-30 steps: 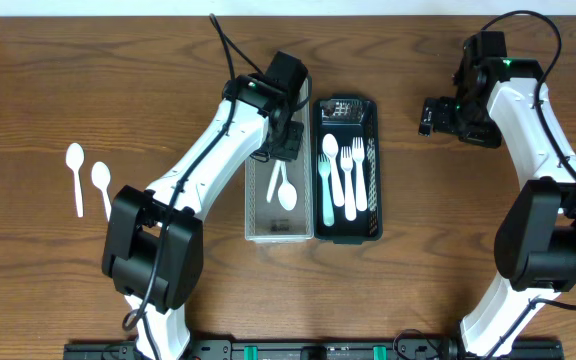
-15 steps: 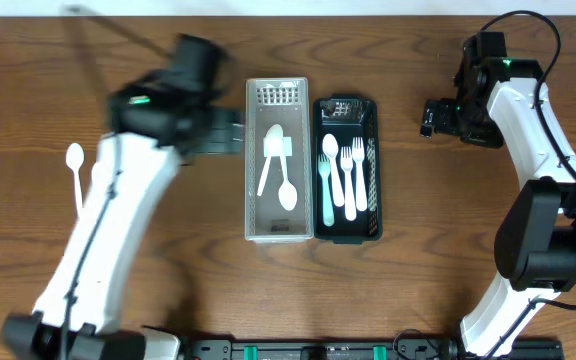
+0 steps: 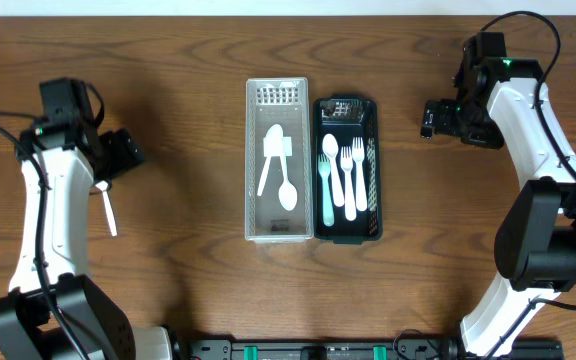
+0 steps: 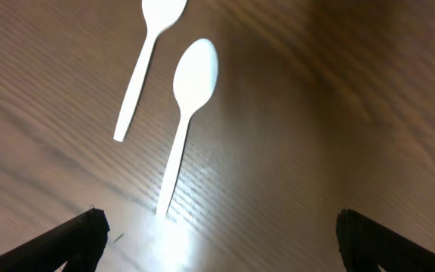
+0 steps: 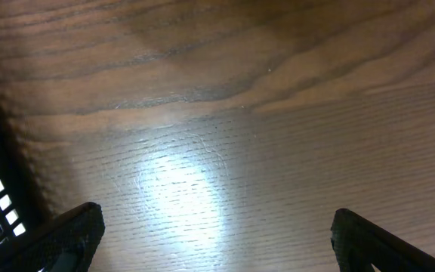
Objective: Pack container
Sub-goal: 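Move the left gripper back and grasp a loose white spoon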
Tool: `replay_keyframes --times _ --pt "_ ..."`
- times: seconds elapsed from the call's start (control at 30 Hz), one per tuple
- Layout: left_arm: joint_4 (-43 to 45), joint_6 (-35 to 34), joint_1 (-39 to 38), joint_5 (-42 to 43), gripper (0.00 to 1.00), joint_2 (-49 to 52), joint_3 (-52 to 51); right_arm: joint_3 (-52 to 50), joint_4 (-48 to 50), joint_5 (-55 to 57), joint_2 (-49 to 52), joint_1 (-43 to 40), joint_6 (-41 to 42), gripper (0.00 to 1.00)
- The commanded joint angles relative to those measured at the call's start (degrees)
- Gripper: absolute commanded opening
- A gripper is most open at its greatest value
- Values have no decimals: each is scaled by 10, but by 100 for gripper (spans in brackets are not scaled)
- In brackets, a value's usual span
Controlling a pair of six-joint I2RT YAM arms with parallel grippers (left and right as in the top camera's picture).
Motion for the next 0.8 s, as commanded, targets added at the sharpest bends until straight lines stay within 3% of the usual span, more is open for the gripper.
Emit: replay_keyframes --times 0.0,0.37,0.77 --pt "42 8 15 18 98 6 -52 -3 -2 6 4 -2 -5 99" --pt "110 12 49 19 98 89 -83 -3 -9 6 4 -2 -5 99" --pt "160 125 79 92 98 146 -83 -3 -12 10 4 -2 -5 99"
